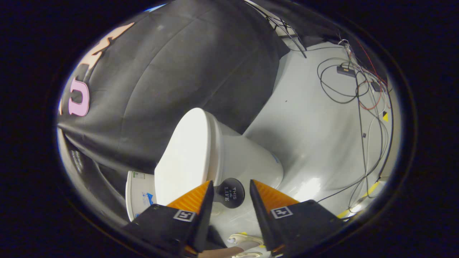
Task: Open the toilet lid.
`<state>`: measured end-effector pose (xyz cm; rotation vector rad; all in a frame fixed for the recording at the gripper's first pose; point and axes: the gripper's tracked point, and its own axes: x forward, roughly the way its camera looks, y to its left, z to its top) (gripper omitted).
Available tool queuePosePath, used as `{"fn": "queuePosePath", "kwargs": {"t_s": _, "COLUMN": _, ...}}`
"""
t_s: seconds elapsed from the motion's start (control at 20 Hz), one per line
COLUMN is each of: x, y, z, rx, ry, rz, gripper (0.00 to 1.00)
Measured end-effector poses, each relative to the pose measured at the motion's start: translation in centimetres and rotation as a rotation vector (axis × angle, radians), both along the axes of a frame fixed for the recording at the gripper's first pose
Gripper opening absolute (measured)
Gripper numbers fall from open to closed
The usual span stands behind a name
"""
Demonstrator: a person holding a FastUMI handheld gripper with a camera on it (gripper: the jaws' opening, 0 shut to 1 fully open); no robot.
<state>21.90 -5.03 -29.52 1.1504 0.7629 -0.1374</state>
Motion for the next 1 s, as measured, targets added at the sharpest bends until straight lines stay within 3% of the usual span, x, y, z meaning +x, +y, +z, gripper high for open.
{"fn": "queuePosePath", "kwargs": {"t_s": 0.3, "x": 0.1, "y": 0.2, "z": 1.7, "rx": 0.211, "ry": -0.059, "rz": -0.112, "gripper": 0.05}}
{"fn": "queuePosePath", "kwargs": {"t_s": 0.35, "x": 0.0, "y": 0.2, "z": 1.6, "rx": 0.198, "ry": -0.051, "rz": -0.112, "gripper": 0.01}}
{"fn": "queuePosePath", "kwargs": {"t_s": 0.8, "x": -0.7, "y": 0.7, "z": 7.8, "rx": 0.031, "ry": 0.019, "rz": -0.069, "gripper": 0.00}}
{"fn": "queuePosePath", "kwargs": {"t_s": 1.0, "x": -1.0, "y": 1.8, "z": 12.7, "rx": -0.136, "ry": 0.024, "rz": -0.013, "gripper": 0.00}}
